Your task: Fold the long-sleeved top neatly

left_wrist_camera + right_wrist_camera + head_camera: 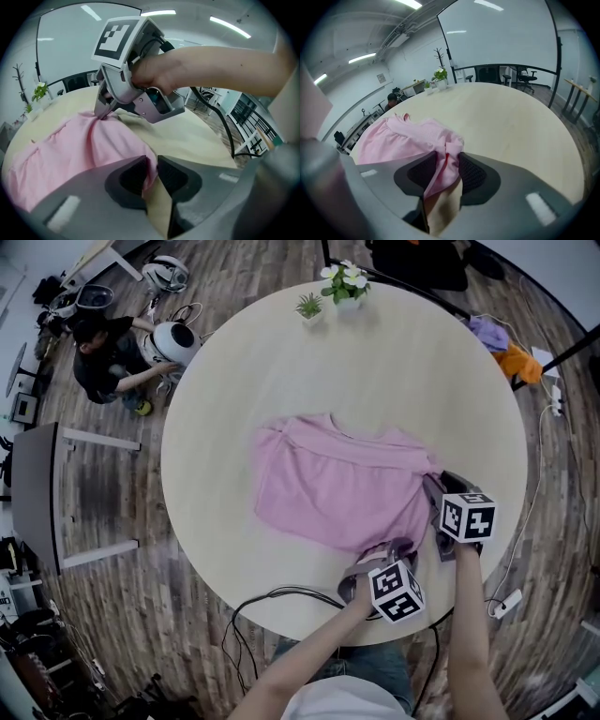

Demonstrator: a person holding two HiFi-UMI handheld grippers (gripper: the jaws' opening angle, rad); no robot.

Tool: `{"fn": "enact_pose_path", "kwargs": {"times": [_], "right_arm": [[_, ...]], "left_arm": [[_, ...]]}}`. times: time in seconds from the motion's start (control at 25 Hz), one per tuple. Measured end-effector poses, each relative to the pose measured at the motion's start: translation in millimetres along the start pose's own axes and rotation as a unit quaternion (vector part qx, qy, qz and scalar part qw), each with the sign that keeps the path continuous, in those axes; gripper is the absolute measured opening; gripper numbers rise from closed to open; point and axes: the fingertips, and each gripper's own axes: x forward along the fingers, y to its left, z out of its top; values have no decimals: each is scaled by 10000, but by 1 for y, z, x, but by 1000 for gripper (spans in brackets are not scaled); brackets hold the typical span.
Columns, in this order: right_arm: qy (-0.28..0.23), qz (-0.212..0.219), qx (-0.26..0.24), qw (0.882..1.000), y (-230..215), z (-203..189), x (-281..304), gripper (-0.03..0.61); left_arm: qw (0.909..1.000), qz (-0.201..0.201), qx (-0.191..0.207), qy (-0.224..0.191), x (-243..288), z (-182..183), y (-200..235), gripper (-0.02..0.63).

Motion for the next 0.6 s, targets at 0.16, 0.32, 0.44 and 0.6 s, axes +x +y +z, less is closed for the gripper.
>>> {"fn": "enact_pose_path", "kwargs": {"times": [0.16, 0.32, 0.44, 0.6], "right_arm": [[-25, 31, -31, 10000, 3, -2, 1, 130], [-6, 76, 65, 10000, 4, -2, 0, 83], [-47, 133, 186, 9997, 5, 3, -6, 75], [-164, 228, 397, 9988, 11, 15, -21, 72]], "left_arm": [[9997, 52, -234, -85, -1, 1, 2, 40], [9976, -51, -630, -275, -9, 2, 4, 24], [9946, -99, -892, -526, -25, 6, 7, 23], [9889, -87, -1187, -885, -54, 15, 14, 23]]}}
